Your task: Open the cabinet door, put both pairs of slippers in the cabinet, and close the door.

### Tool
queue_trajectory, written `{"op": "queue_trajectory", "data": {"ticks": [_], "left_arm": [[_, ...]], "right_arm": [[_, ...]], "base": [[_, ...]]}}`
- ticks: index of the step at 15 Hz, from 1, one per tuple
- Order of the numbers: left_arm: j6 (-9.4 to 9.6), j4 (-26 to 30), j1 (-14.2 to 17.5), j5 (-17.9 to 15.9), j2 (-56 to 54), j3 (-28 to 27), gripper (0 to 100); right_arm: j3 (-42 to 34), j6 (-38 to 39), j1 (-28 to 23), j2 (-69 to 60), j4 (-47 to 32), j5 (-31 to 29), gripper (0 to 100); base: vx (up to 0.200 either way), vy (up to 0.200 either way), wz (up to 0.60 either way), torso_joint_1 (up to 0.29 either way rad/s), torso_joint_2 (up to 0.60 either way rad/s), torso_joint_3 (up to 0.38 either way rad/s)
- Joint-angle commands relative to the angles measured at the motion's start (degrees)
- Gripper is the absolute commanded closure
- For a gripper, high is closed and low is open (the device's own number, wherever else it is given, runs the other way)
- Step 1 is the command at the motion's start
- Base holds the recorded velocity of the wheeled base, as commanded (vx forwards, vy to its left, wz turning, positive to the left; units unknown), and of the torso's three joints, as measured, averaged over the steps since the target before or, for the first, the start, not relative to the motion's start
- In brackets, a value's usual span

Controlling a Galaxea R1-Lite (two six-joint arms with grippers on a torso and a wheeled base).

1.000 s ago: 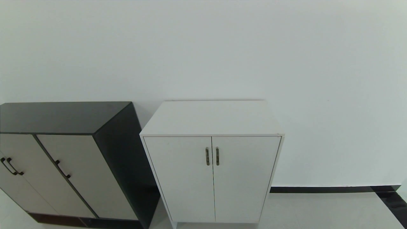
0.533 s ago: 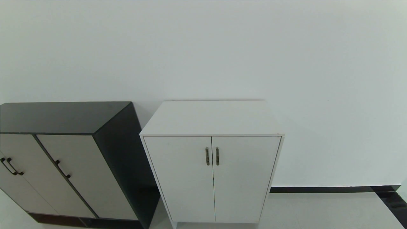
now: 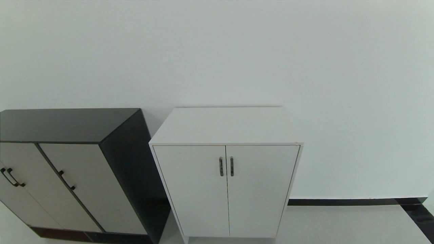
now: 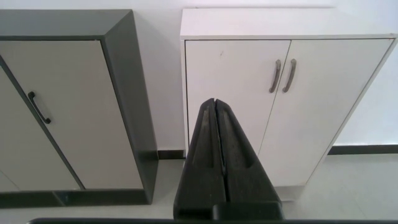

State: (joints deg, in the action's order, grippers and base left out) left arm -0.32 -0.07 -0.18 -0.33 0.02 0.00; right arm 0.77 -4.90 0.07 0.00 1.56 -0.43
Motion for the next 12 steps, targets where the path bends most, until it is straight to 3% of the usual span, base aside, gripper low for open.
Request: {"op": "queue_trajectory", "data": {"ticks": [1,4,12], "left_arm": [[-0.03,-0.01,0.01,-0.02,-0.02,0.0,100],[-0.03,-0.01,0.01,-0.02,0.06,0.0,100],[-0.03,-0.01,0.01,-0.02,0.06,0.0,100]], "right_arm": [[-0.06,-1.87,0.01,0.09,-0.42,2.8,100],[-0.5,5.6,-0.16,0.09,-0.95,-4.67,100],[-0.77,2.62,-0.07,0.09,-1.65,-0.98,100]], "base": [[0.0,0.0,0.0,0.0,0.0,0.0],[0.0,0.0,0.0,0.0,0.0,0.0],[0.0,0.0,0.0,0.0,0.0,0.0]]}}
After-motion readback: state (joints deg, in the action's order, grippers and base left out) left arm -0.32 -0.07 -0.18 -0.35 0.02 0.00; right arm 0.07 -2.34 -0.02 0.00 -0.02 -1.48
